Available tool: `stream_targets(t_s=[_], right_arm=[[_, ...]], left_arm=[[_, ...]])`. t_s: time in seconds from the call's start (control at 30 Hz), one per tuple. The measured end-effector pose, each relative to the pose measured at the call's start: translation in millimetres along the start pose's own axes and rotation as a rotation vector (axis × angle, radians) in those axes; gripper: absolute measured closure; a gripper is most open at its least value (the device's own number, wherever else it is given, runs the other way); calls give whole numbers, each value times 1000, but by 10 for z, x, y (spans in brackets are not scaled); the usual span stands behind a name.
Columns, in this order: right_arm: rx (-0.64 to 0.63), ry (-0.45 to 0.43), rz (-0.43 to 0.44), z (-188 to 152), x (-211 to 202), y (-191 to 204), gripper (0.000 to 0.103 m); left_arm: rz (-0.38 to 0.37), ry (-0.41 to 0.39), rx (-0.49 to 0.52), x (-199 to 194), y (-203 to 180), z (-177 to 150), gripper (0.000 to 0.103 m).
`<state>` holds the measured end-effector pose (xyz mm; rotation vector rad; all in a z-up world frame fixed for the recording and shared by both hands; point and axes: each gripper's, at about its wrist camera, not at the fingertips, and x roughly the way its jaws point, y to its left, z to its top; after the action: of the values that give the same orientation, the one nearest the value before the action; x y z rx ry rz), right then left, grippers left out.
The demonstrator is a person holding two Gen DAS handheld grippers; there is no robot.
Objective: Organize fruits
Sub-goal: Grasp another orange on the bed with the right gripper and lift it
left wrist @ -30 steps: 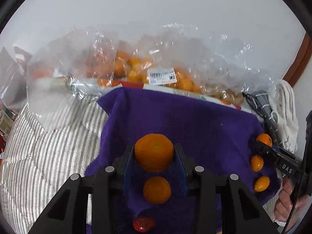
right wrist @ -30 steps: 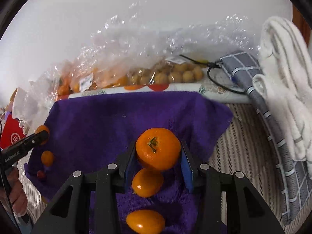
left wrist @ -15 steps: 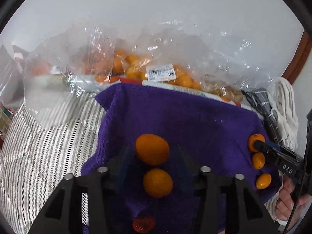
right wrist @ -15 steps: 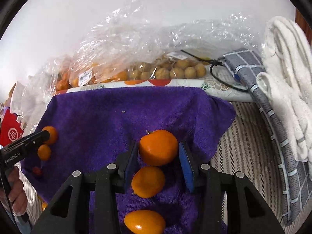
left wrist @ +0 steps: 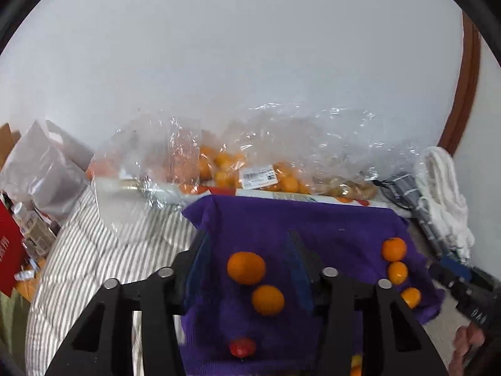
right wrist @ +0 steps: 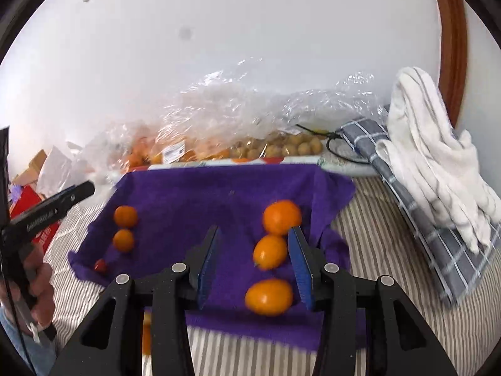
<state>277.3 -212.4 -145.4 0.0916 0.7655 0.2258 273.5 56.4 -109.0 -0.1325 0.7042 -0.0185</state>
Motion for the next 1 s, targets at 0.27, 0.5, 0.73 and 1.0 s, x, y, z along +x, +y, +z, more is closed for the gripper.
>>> stream_targets(t_s=[0.27, 0.5, 0.73, 1.0], right_arm=[[-28, 60, -4, -433, -290, 270, 48], [-110, 106, 57, -853, -252, 691, 46], [-156, 144, 72, -986, -76, 1032, 47], [-155, 161, 32, -1001, 111, 1144, 47]], left_arm=[[-22, 24, 41, -393, 256, -476, 58], [26, 75, 93, -565, 559, -995, 58], [46, 102, 62, -594, 691, -1122, 58], [23, 118, 15, -542, 759, -1146, 58]])
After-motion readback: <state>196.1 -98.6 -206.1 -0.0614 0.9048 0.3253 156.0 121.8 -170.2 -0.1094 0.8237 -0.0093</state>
